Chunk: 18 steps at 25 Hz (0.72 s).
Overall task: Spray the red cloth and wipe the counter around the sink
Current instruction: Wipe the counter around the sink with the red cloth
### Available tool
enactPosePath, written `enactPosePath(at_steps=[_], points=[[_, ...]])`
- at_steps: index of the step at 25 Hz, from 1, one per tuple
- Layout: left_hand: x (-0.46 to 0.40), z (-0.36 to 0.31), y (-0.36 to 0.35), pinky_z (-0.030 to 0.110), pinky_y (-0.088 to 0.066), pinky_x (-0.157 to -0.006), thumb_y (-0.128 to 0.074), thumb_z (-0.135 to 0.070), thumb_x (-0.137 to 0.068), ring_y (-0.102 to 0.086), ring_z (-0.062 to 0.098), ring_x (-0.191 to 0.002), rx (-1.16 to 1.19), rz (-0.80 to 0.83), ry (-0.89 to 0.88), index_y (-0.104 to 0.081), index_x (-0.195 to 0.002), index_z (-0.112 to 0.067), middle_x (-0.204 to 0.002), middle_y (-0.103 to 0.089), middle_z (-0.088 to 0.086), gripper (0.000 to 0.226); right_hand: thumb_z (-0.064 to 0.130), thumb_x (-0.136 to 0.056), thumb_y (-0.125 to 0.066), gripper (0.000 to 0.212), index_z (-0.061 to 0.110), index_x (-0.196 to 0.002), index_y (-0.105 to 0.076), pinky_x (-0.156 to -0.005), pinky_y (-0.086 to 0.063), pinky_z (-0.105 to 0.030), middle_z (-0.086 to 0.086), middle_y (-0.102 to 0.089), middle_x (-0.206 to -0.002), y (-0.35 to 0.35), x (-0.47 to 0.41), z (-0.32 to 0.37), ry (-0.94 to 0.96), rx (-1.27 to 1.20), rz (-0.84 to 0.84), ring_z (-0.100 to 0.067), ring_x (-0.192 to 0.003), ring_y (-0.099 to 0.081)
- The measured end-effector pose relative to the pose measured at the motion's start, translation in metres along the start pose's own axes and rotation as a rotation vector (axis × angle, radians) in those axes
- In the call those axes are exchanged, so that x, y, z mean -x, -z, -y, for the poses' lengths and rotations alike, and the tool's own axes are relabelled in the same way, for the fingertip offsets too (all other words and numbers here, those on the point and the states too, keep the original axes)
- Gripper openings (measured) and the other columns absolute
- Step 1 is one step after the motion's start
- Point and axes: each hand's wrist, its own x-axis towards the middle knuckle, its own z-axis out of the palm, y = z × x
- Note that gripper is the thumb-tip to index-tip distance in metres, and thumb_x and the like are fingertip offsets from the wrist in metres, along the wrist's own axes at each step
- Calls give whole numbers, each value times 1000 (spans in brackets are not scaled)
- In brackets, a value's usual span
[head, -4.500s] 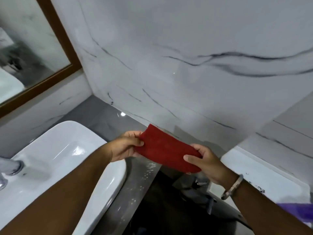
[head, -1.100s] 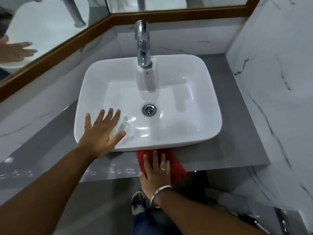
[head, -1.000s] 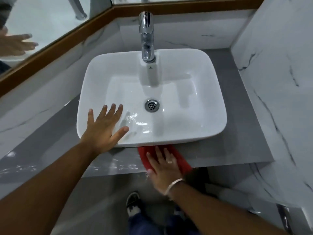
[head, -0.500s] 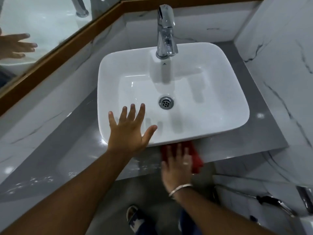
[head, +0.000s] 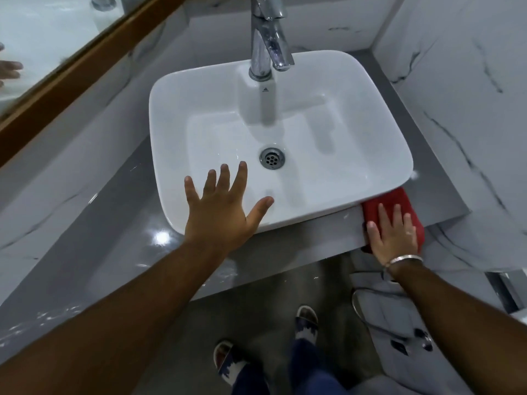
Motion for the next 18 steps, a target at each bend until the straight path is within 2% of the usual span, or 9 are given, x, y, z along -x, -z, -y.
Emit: enactPosePath(at_steps=[1, 2, 4, 6, 9, 11, 13, 15, 18], points=[[1, 0, 1, 68, -7, -116, -4, -82, -85, -26, 36, -149, -10, -9, 1, -15, -158, -27, -164, -27, 11, 92, 69, -80, -7, 84, 27, -152, -17, -117, -10, -58, -15, -8, -162, -4, 7, 16, -97, -54, -28, -41, -146, -7], [1, 0, 2, 68, -7, -116, -4, -82, -85, -26, 36, -149, -17, -11, 5, -16, -158, -27, -164, -27, 11, 92, 70, -80, -7, 84, 27, -152, -15, -118, -6, -57, -15, -5, -162, -13, 24, 42, -104, -65, -42, -41, -147, -4], [1, 1, 3, 68, -7, -117, -2, -82, -85, -27, 35, -149, -22, -9, 20, -16, -158, -27, -163, -29, 10, 93, 67, -85, -18, 78, 29, -153, -12, -118, -1, -55, -14, -2, -162, -43, 76, 101, 129, -32, -37, -41, -147, 1], [1, 3, 2, 68, -5, -117, -1, -83, -84, -25, 34, -150, -9, 0, 33, -14, -158, -28, -164, -27, 10, 93, 65, -88, -30, 75, 30, -152, -16, -116, -4, -54, -12, -7, -161, -64, 123, 140, 427, 21, 43, -40, -146, -2], [1, 6, 3, 68, -4, -117, -4, -83, -86, -22, 33, -151, 20, 12, 46, -12, -159, -29, -165, -24, 9, 92, 62, -88, -39, 67, 35, -148, -27, -114, -22, -57, -7, -24, -159, -61, 101, 117, 726, 57, 46, -37, -145, -19], [0, 6, 2, 70, -5, -117, -7, -82, -87, -25, 34, -150, 19, 13, 37, -14, -159, -28, -164, -27, 10, 90, 57, -89, -39, 61, 34, -145, -33, -108, -32, -58, -9, -31, -156, -48, 54, 59, 761, 94, -15, -39, -142, -25], [0, 5, 2, 70, -5, -117, -8, -82, -87, -26, 35, -150, 12, 26, 36, -16, -159, -28, -164, -28, 10, 90, 54, -94, -29, 58, 28, -146, -33, -107, -32, -60, -15, -31, -155, -29, -3, -14, 593, 129, -82, -43, -140, -28], [-1, 4, 1, 69, -1, -118, -5, -83, -86, -23, 33, -151, 15, 52, 50, -13, -159, -30, -165, -25, 8, 91, 55, -95, -18, 62, 24, -147, -31, -108, -29, -62, -21, -29, -154, -3, -61, -75, 275, 71, -131, -47, -138, -29], [-2, 4, 2, 66, 3, -118, -1, -85, -84, -19, 30, -152, 21, 82, 63, -9, -159, -32, -167, -19, 5, 92, 51, -90, -23, 64, 25, -148, -32, -113, -19, -60, -22, -25, -156, 24, -106, -90, -201, -99, -163, -48, -140, -22]])
